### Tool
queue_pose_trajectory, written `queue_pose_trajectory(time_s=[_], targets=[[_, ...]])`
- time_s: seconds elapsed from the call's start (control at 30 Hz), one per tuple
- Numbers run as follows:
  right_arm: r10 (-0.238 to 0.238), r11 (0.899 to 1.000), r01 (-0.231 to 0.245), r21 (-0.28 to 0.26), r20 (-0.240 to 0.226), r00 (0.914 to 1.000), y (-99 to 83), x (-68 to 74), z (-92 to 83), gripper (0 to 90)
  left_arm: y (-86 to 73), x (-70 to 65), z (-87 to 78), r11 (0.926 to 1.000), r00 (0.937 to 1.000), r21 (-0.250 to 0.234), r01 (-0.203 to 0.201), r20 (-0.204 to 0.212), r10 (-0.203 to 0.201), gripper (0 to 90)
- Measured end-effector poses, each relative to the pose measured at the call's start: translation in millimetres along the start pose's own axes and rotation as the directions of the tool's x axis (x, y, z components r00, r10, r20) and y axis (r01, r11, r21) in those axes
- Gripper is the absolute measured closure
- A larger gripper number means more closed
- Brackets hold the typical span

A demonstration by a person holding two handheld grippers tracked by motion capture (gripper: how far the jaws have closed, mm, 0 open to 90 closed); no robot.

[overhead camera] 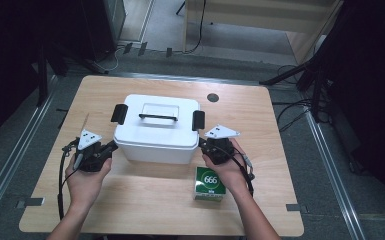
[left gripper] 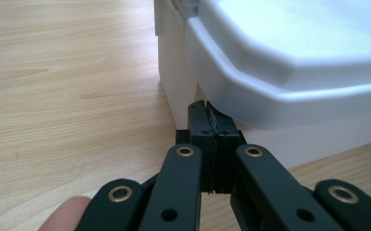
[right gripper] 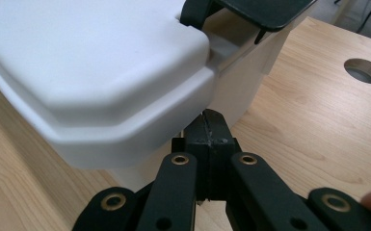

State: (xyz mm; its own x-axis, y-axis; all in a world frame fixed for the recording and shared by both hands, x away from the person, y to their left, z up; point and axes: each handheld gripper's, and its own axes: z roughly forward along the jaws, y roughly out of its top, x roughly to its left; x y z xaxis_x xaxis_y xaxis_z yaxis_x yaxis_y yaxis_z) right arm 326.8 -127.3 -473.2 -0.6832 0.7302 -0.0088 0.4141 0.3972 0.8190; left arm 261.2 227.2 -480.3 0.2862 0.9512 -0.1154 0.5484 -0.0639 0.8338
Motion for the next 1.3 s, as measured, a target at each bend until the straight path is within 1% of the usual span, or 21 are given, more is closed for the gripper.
queue_pose_trajectory(time_s=[0.13, 0.2, 0.23, 0.27, 0.3, 0.37, 0.4, 0.47, 0.53, 0.6, 0.63, 0.7, 0.8, 0.93, 1.0, 1.03, 1.07, 1.1, 1.17, 1.2, 1.3], targets=[[-0.010, 1.000, 0.010, -0.006, -0.015, 0.9998, -0.1, -2.0, 1.0, 90.0, -2.4, -1.8, -4.3, 0.9999, 0.9999, -0.008, -0.011, -0.006, 0.011, 90.0], [-0.016, 1.000, 0.015, -0.010, -0.021, 0.9997, 0.8, -1.3, 3.0, 90.0, -3.2, -1.9, -5.4, 0.9998, 0.9997, -0.003, -0.020, 0.014, 0.020, 90.0], [-0.023, 1.000, 0.022, -0.011, -0.037, 0.9990, 1.5, -0.5, 4.5, 90.0, -3.7, -4.5, -4.3, 0.9995, 0.9985, 0.003, -0.031, 0.045, 0.031, 90.0], [-0.044, 0.999, 0.043, -0.011, -0.071, 0.9965, 3.0, 2.2, 7.2, 90.0, -3.8, -7.2, -3.3, 0.9986, 0.9981, 0.010, -0.051, 0.035, 0.051, 90.0], [-0.063, 0.998, 0.063, -0.011, -0.080, 0.9947, 4.5, 5.2, 9.3, 90.0, -3.9, -10.0, -2.8, 0.9980, 0.9979, 0.012, -0.062, 0.022, 0.061, 90.0], [-0.125, 0.992, 0.125, 0.016, -0.024, 0.9919, 8.5, 15.4, 15.3, 90.0, -4.2, -9.4, -3.5, 0.9997, 0.9995, -0.005, -0.024, 0.023, 0.024, 90.0], [-0.147, 0.989, 0.146, 0.031, 0.011, 0.9891, 9.6, 18.7, 17.2, 90.0, -4.7, -7.5, -4.6, 0.9998, 0.9999, -0.016, -0.011, 0.012, 0.011, 90.0], [-0.136, 0.990, 0.136, 0.028, 0.009, 0.9907, 9.8, 17.9, 17.4, 90.0, -5.0, 1.4, -7.4, 0.9995, 0.9998, -0.031, 0.010, -0.017, -0.011, 90.0], [-0.118, 0.993, 0.118, 0.020, 0.002, 0.9930, 8.8, 14.7, 13.7, 90.0, -3.6, 16.0, -6.4, 0.9972, 0.9966, -0.045, 0.060, -0.053, -0.062, 90.0], [-0.100, 0.995, 0.100, 0.013, -0.008, 0.9949, 8.7, 11.9, 9.2, 90.0, 1.6, 32.0, 2.7, 0.9944, 0.9919, -0.047, 0.095, -0.080, -0.099, 90.0], [-0.081, 0.997, 0.081, 0.007, -0.013, 0.9966, 9.2, 10.7, 6.8, 90.0, 4.0, 36.3, 7.6, 0.9946, 0.9917, -0.039, 0.096, -0.081, -0.099, 90.0], [-0.068, 0.998, 0.068, 0.003, -0.024, 0.9974, 10.1, 9.8, 5.5, 90.0, 11.0, 44.5, 21.5, 0.9959, 0.9934, -0.012, 0.090, -0.071, -0.090, 90.0], [-0.062, 0.998, 0.062, 0.016, -0.015, 0.9980, 9.6, 11.7, 6.9, 90.0, 19.6, 51.2, 36.4, 0.9975, 0.9948, 0.003, 0.071, -0.073, -0.071, 90.0], [-0.029, 0.999, 0.029, 0.019, -0.020, 0.9994, 8.5, 12.7, 8.7, 90.0, 27.1, 57.7, 47.8, 0.9989, 0.9989, 0.014, 0.045, -0.016, -0.044, 90.0], [-0.021, 1.000, 0.021, 0.015, -0.027, 0.9994, 9.4, 13.7, 9.0, 90.0, 28.8, 57.5, 51.9, 0.9994, 0.9997, 0.027, 0.021, 0.006, -0.022, 90.0], [-0.017, 1.000, 0.018, 0.012, -0.033, 0.9993, 10.2, 14.4, 9.4, 90.0, 29.0, 57.9, 52.6, 0.9994, 0.9995, 0.028, 0.022, 0.022, -0.022, 90.0], [-0.017, 1.000, 0.017, 0.008, -0.035, 0.9992, 10.8, 15.1, 9.8, 90.0, 28.9, 59.1, 53.1, 0.9995, 0.9988, 0.029, 0.014, 0.047, -0.015, 90.0], [-0.019, 1.000, 0.019, 0.014, -0.026, 0.9995, 11.4, 15.7, 10.3, 90.0, 28.5, 59.4, 53.0, 0.9994, 0.9984, 0.033, 0.007, 0.056, -0.009, 90.0], [-0.009, 1.000, 0.009, 0.014, -0.030, 0.9995, 11.6, 14.5, 10.9, 90.0, 27.0, 56.5, 52.4, 0.9986, 0.9985, 0.041, -0.034, 0.044, 0.032, 90.0], [0.005, 1.000, -0.005, 0.015, -0.038, 0.9993, 11.5, 13.3, 11.0, 90.0, 26.7, 56.4, 51.5, 0.9979, 0.9978, 0.046, -0.045, 0.050, 0.043, 90.0], [-0.003, 1.000, 0.003, 0.016, -0.034, 0.9994, 11.2, 11.7, 11.0, 90.0, 25.9, 55.3, 49.5, 0.9970, 0.9968, 0.049, -0.060, 0.056, 0.057, 90.0]])
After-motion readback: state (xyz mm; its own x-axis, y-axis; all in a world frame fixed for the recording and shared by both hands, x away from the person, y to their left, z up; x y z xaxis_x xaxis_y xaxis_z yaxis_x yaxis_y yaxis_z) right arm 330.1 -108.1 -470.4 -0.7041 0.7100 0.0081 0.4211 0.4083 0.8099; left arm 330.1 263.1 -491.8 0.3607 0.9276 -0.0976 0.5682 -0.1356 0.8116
